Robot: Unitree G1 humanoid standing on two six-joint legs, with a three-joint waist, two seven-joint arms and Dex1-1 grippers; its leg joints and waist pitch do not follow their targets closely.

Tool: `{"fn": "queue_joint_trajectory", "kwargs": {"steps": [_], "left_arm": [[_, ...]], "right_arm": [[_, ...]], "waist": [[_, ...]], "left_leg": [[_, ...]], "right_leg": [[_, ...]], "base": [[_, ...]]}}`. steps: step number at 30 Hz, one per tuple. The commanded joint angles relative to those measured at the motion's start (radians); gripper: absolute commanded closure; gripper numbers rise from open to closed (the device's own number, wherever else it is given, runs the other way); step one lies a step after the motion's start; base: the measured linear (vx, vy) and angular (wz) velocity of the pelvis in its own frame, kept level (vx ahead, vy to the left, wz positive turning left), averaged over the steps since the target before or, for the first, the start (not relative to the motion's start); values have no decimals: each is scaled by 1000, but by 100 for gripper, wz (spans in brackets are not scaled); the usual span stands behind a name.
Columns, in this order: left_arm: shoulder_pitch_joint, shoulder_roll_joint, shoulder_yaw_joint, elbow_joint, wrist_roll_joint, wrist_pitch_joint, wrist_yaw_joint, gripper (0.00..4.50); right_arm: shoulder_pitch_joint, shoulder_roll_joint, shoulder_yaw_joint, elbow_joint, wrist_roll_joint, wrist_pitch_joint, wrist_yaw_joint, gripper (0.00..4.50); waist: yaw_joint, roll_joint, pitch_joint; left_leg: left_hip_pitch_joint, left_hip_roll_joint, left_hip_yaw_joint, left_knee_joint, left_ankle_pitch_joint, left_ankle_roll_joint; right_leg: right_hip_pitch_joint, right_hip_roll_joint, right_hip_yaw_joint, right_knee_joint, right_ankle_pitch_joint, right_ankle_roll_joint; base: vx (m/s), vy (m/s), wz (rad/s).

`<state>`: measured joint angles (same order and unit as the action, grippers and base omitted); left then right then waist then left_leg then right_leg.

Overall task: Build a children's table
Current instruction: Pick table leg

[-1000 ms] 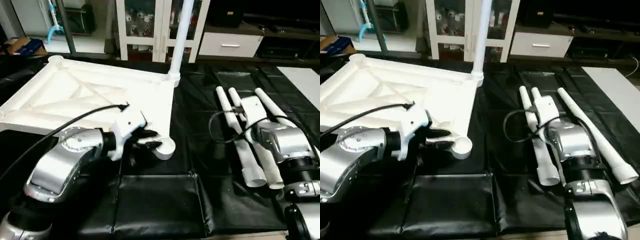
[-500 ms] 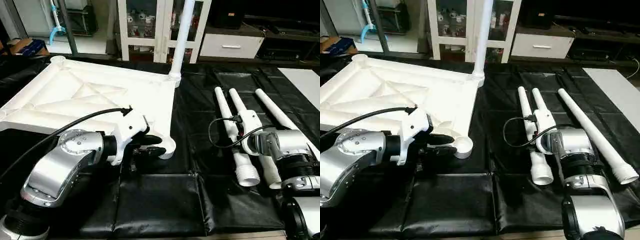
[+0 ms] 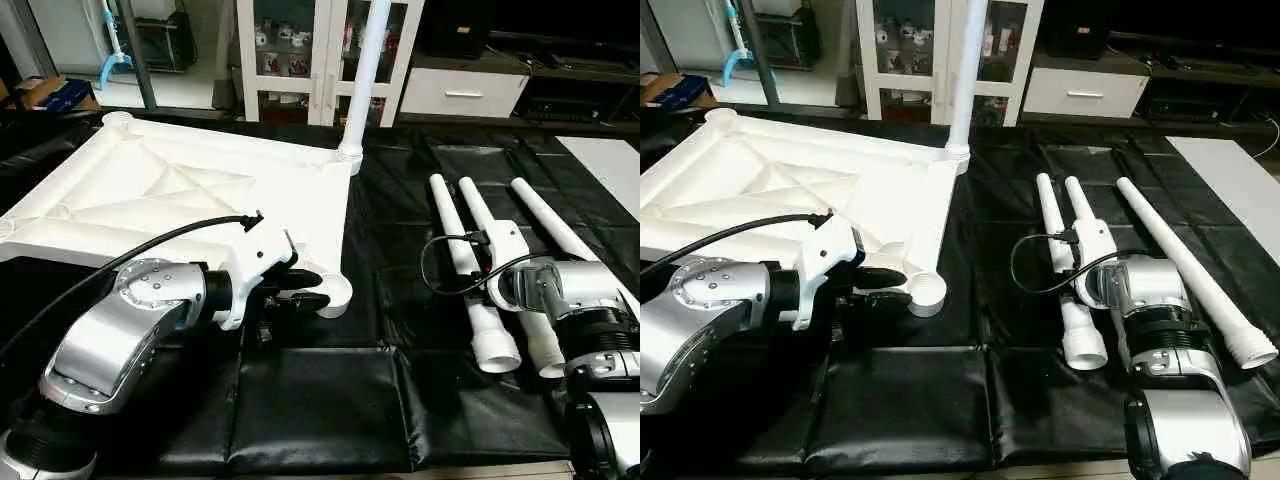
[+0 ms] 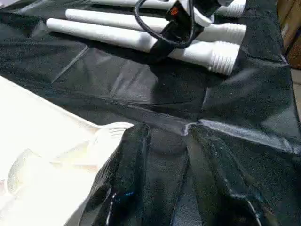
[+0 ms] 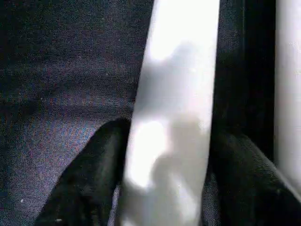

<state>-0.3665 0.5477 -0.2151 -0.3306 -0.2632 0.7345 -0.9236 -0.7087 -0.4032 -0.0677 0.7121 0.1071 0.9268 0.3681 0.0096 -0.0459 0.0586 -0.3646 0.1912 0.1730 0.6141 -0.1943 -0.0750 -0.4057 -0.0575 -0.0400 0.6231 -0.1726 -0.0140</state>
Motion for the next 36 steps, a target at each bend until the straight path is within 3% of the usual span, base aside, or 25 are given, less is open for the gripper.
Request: {"fn": "queue_joint_trajectory", "kwargs": {"steps": [1, 10, 15, 17, 18, 19, 20, 22, 23, 25, 29, 32, 34, 35, 36], "left_arm": [[-25, 9, -7, -10, 4, -1, 8, 299], [-48, -14, 25, 12, 4, 10, 62, 299], [-93, -71, 82, 51, -17, 33, 127, 299], [-165, -156, 178, 99, -53, 85, 236, 270], [-174, -167, 190, 105, -57, 91, 250, 270], [-214, -240, 268, 129, -102, 140, 329, 270], [-226, -270, 298, 135, -120, 163, 360, 254], [-240, -309, 337, 143, -144, 194, 401, 236], [-250, -349, 371, 145, -174, 234, 432, 232], [-261, -382, 399, 144, -211, 264, 448, 229], [-281, -411, 428, 150, -239, 291, 465, 192], [-334, -467, 484, 182, -270, 337, 521, 176], [-346, -480, 498, 190, -274, 347, 539, 161], [-385, -521, 551, 217, -321, 373, 587, 149], [-398, -532, 568, 225, -338, 382, 601, 149]], "right_arm": [[-24, -18, -3, -14, -1, 5, -5, 197], [-13, -16, -2, -57, -3, 32, -12, 272], [-5, -15, -13, -95, -2, 39, -31, 274], [16, -9, -29, -231, 6, 64, -53, 274], [20, -8, -31, -251, 7, 65, -55, 274], [48, 2, -34, -398, 10, 101, -70, 274], [62, 5, -29, -452, 8, 93, -74, 274], [80, 9, -22, -520, 3, 81, -79, 274], [120, 49, -36, -670, 42, 108, -77, 274], [166, 68, -23, -806, 73, 125, -64, 274], [197, 68, -3, -894, 85, 146, -60, 274], [224, 29, 52, -1026, 96, 156, -26, 274], [224, 28, 56, -1045, 103, 153, -19, 274], [231, 16, 100, -1078, 101, 73, 27, 274], [236, 10, 120, -1088, 95, 43, 43, 274]], "waist": [[4, 11, -67], [4, 9, -68], [6, 6, -70], [9, 6, -68], [9, 4, -71], [13, -7, -72], [21, -2, -70], [23, -5, -71], [25, -5, -70], [30, -3, -70], [32, -1, -66], [40, 0, -63], [41, -3, -63], [43, 2, -63], [44, -1, -64]], "left_leg": [[7, 24, -3, -67, -184, -39], [6, 24, -3, -66, -175, -39], [7, 23, -2, -64, -155, -37], [6, 21, 1, -63, -150, -36], [8, 22, 0, -61, -143, -36], [5, 23, -1, -63, -131, -30], [5, 21, -1, -63, -119, -28], [3, 23, -3, -63, -110, -20], [4, 22, -2, -63, -113, -16], [4, 23, -3, -65, -106, 0], [10, 26, -4, -68, -135, -10], [12, 25, -6, -70, -163, -28], [10, 23, -5, -69, -161, -26], [8, 23, -8, -70, -154, -25], [8, 22, -6, -66, -161, -28]], "right_leg": [[48, -58, 37, -70, -236, -200], [49, -57, 37, -69, -225, -201], [50, -56, 37, -67, -202, -204], [50, -52, 39, -68, -191, -198], [51, -52, 39, -66, -178, -200], [55, -55, 39, -66, -168, -197], [57, -55, 40, -65, -163, -188], [57, -58, 39, -66, -171, -181], [54, -58, 40, -67, -184, -176], [53, -57, 40, -69, -182, -165], [45, -56, 39, -74, -212, -158], [44, -57, 41, -82, -279, -117], [46, -57, 41, -82, -275, -110], [46, -59, 41, -82, -277, -102], [46, -60, 41, -85, -278, -104]], "base": [[0, 0, 0], [0, 0, 0], [0, 0, 0], [0, 0, 0], [0, 0, 0], [0, 0, 0], [0, 0, 0], [0, 0, 0], [0, 0, 0], [0, 0, 0], [0, 0, 0], [0, 0, 0], [0, 0, 0], [0, 0, 0], [0, 0, 0]]}}
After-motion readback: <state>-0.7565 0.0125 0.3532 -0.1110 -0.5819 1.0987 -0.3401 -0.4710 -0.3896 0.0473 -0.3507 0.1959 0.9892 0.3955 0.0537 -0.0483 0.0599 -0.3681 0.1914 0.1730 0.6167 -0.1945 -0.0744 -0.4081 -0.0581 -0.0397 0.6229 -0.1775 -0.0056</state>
